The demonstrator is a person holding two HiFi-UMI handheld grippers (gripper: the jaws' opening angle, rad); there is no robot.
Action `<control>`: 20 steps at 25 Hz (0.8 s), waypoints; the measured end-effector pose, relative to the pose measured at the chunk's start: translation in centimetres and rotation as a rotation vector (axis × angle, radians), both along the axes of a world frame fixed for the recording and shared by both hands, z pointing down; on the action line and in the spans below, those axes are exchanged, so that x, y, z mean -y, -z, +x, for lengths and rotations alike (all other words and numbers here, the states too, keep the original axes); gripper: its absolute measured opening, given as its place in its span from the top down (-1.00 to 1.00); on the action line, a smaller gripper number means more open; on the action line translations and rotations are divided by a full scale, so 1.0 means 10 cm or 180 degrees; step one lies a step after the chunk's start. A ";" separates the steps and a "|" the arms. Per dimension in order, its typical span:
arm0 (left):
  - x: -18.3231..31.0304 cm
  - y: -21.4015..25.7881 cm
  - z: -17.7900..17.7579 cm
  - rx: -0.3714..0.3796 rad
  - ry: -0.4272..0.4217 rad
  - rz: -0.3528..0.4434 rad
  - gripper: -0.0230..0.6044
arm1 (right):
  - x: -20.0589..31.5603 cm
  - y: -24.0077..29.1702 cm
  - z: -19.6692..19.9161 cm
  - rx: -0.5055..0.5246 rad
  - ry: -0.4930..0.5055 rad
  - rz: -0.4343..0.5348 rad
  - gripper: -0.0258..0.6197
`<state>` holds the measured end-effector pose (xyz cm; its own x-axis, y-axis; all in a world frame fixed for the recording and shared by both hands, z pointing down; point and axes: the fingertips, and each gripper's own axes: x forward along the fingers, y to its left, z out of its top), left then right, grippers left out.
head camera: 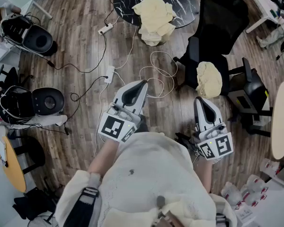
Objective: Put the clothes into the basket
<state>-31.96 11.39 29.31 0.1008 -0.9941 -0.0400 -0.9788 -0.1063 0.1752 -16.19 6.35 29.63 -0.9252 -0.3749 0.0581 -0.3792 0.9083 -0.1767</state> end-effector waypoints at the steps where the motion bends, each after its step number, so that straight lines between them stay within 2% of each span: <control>1: 0.02 0.00 -0.12 -0.0075 -0.0043 0.0019 0.86 | 0.01 -0.02 -0.15 -0.0030 0.0008 0.0017 0.90; 4: 0.05 -0.02 -0.48 -0.0202 -0.0131 0.0059 0.86 | 0.03 -0.05 -0.61 -0.0066 0.0029 0.0049 0.90; 10: -0.03 -0.05 -1.14 0.0017 -0.0174 0.0110 0.86 | -0.04 -0.08 -1.27 0.0025 0.0007 0.0054 0.90; 14: -0.12 -0.09 -1.39 0.0133 -0.0057 0.0093 0.84 | -0.14 -0.13 -1.47 -0.0072 0.0053 0.0084 0.90; 15: -0.14 -0.11 -1.41 0.0105 -0.0065 0.0087 0.73 | -0.16 -0.15 -1.47 -0.0079 0.0031 0.0062 0.90; 17: -0.16 -0.15 -1.44 0.0037 -0.0083 0.0066 0.30 | -0.16 -0.18 -1.46 -0.0063 -0.0031 0.0000 0.90; 18: -0.15 -0.16 -1.45 0.0029 -0.0069 0.0052 0.19 | -0.15 -0.18 -1.47 -0.0057 -0.0058 -0.0024 0.90; 20: -0.09 -0.19 -1.49 0.0053 -0.0059 0.0013 0.19 | -0.09 -0.19 -1.52 -0.0074 -0.0084 -0.0055 0.90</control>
